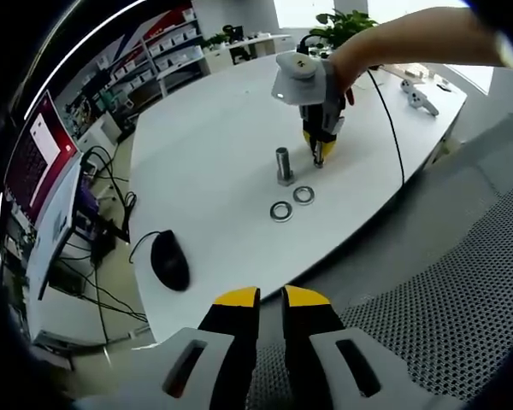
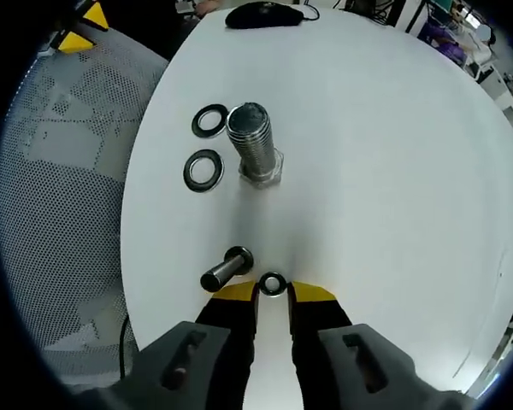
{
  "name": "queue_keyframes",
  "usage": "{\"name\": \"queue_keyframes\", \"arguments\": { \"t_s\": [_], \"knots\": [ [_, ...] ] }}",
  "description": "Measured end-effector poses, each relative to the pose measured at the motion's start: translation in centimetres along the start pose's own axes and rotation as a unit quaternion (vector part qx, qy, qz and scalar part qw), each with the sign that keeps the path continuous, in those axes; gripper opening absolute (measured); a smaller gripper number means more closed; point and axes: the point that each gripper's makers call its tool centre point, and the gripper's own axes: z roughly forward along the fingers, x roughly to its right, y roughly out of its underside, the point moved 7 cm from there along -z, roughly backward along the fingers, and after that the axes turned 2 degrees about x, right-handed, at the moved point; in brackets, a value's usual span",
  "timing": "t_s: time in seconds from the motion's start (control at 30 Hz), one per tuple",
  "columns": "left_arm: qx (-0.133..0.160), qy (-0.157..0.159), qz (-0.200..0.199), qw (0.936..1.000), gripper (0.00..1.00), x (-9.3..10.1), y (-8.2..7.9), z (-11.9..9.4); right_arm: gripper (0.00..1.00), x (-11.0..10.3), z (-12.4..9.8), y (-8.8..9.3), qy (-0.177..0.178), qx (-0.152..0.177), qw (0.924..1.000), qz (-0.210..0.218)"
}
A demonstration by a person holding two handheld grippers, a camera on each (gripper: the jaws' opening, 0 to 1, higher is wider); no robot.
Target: Place the washer onto the threaded stud by aligning its center hole with the stud, sliding it down to the base, and recovering from edge contact or off-axis alignment until the washer reaches the visible bottom stop.
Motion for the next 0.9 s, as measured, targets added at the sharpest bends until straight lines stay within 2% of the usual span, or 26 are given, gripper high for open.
{"name": "queue_keyframes", "arguments": {
  "t_s": [0.1,0.3,0.37,0.53,0.9],
  "knots": [
    [0.006,-0.003,-0.002,1.0,0.08,-0.02,-0.16,-0.06,0.15,0.57,0.17,-0.12,-0.008,-0.01,0.9999,0.0],
    [-0.001,0.002,0.001,1.0,0.07,-0.08,-0.01,0.02,0.15,0.32,0.11,-0.29,-0.009,-0.025,0.9996,-0.004],
    [0.002,0.001,-0.003,1.0,0.07,-0.12,-0.08,-0.03,0.15,0.38,0.06,-0.25,-0.013,-0.024,0.9995,0.018],
    [0.003,0.003,-0.004,1.0,0.07,-0.12,-0.1,-0.01,0.15,0.8,0.1,0.01,-0.019,-0.016,0.9993,0.028],
    [0.002,0.002,-0.003,1.0,0.07,-0.05,-0.05,-0.03,0.15,0.37,0.13,0.05,-0.016,-0.015,0.9994,0.027]
  ]
}}
